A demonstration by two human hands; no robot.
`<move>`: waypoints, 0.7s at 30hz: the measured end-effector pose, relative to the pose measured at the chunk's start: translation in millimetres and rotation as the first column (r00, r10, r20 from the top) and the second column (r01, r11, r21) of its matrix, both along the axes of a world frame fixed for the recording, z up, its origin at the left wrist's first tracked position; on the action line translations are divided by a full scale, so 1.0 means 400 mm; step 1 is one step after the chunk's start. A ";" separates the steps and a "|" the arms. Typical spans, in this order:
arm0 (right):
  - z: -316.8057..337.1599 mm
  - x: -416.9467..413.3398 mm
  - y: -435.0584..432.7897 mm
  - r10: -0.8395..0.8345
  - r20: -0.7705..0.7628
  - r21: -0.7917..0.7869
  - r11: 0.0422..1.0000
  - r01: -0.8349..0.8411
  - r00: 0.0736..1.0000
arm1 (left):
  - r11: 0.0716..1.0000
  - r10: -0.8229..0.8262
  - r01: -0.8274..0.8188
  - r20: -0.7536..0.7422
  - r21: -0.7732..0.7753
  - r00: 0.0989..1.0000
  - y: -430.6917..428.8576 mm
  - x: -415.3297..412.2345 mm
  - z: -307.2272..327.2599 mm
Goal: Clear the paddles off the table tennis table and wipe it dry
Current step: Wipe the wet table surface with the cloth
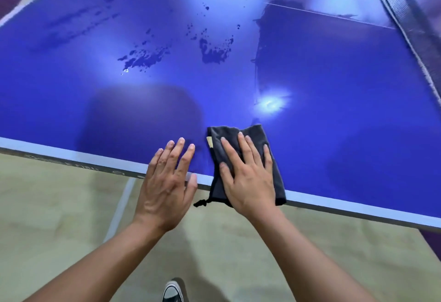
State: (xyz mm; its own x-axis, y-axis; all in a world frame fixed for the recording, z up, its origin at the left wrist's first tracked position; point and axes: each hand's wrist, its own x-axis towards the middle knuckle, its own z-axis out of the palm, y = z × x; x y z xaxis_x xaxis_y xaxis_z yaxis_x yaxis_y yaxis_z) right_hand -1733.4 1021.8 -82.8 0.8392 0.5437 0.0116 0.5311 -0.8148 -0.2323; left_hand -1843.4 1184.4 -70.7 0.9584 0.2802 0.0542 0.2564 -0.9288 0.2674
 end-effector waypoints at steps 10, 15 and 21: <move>0.008 0.093 0.066 -0.169 -0.017 0.020 0.985 0.169 0.986 | 0.999 -0.016 0.015 -0.024 -0.031 1.000 0.152 0.090 0.010; 0.006 0.169 0.112 -0.251 -0.005 0.050 0.967 0.251 0.968 | 0.999 0.006 -0.008 -0.035 -0.043 0.999 0.187 0.151 -0.004; -0.004 0.298 0.144 -0.256 0.007 0.037 0.966 0.256 0.967 | 0.998 -0.016 0.015 -0.021 -0.062 1.000 0.226 0.280 -0.008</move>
